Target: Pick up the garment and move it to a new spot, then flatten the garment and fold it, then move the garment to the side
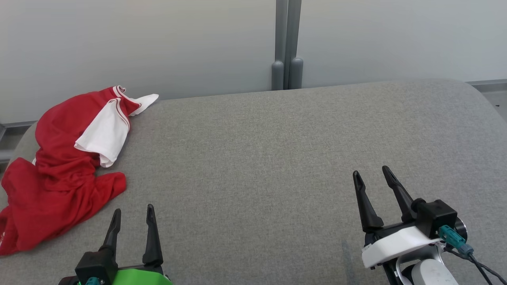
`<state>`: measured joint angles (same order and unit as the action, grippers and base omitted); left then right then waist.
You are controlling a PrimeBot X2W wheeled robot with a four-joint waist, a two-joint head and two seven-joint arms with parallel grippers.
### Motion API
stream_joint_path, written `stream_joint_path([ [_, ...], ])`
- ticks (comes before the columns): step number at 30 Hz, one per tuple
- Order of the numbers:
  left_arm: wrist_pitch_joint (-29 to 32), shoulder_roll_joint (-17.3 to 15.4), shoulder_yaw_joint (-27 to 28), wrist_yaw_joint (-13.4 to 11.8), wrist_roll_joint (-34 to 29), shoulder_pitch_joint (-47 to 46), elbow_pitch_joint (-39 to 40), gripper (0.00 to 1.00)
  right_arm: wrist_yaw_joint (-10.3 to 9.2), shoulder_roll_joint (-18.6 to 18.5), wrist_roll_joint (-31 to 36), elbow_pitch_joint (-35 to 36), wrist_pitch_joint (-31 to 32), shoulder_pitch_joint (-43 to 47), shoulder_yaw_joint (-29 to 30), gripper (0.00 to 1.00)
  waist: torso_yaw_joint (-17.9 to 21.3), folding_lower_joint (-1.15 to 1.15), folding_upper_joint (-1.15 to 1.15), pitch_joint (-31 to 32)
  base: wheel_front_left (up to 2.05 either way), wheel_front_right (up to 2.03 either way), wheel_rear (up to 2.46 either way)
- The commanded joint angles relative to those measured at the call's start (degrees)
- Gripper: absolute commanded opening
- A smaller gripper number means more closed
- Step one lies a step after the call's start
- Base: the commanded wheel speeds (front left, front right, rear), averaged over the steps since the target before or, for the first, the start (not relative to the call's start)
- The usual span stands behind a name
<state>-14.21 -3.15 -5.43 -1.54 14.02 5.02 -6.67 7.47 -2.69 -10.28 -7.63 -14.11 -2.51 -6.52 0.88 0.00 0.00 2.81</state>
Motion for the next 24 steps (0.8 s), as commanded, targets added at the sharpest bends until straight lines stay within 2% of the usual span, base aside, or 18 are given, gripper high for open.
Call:
stream_joint_path([
  [1, -0.60, -0.11, 0.04, -0.30, -1.15, 0.69, 0.22, 1.00, 0.04, -0.31, 1.04, -0.01, -0.56, -0.32, -0.23, 1.00, 0.00, 0.00, 0.00, 0.03, 0.00, 0.00, 0.00],
  [8, -1.17, -0.10, -0.06, -0.40, -2.91, 0.94, -0.12, 1.00, 0.04, -0.33, 2.95, -0.13, -1.26, -0.28, -0.56, 1.00, 0.05, 0.00, 0.00, 0.14, 0.00, 0.00, 0.00],
  [24, -1.01, -0.06, 0.00, -0.10, -1.89, 0.75, -1.09, 1.00, 0.03, -0.32, 1.80, -1.55, -1.15, -0.70, -0.05, 1.00, 0.04, 0.00, 0.00, 0.04, 0.00, 0.00, 0.00],
])
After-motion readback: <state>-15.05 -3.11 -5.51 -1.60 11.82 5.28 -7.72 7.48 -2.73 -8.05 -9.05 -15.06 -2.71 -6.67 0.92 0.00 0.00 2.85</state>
